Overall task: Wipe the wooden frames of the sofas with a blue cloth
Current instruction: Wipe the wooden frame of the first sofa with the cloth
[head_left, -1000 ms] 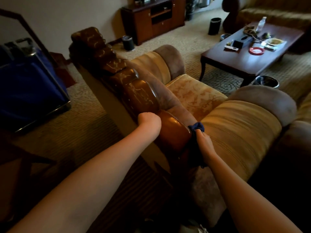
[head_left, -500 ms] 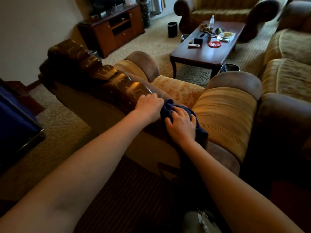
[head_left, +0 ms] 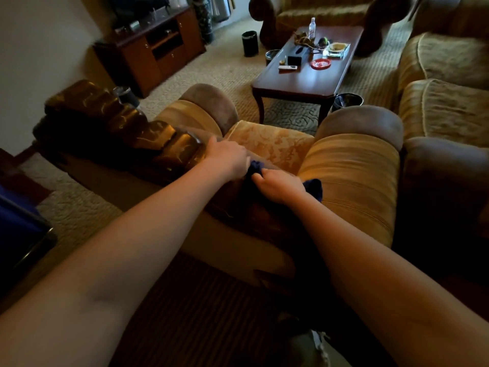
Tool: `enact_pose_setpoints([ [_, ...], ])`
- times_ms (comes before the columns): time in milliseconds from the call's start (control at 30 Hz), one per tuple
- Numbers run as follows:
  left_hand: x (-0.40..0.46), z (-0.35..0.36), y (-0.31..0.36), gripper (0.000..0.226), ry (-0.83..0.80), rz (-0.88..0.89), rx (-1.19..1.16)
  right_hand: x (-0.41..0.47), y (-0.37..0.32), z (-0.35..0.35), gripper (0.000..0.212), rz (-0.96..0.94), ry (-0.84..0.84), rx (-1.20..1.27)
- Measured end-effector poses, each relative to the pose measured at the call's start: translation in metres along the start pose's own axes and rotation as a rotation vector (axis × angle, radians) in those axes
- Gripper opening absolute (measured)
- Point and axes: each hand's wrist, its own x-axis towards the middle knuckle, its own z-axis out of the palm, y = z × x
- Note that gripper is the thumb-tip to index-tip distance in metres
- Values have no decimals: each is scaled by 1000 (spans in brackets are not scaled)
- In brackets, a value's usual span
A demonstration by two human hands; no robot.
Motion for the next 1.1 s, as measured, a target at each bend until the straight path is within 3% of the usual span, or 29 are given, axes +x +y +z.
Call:
enact_pose_setpoints([
  [133,12,-6,0,46,-88,-85,-86,28,0,-10,51,50,-204,125],
  [233,16,-7,1,45,-84,-79,-105,39,-4,-12,49,77,-255,178],
  [400,13,0,14,39,-77,17,62,39,-4,-3,52,99,-186,288],
  [533,13,11,20,37,-43,100,160,30,-7,1,59,214,-108,194],
  [633,8,10,12,37,8,181,132,9,-21,7,43,392,104,19],
  [767,7,12,0,38,39,298,77,-21,-43,40,35,429,520,-152],
  [933,6,10,-7,37,55,371,19,-44,-65,88,37,499,796,-91],
  [1033,9,8,-8,39,-26,491,158,-45,-82,125,42,602,1119,-58],
  [1100,8,10,-5,37,-26,559,182,-42,-86,152,42,651,1183,-95],
])
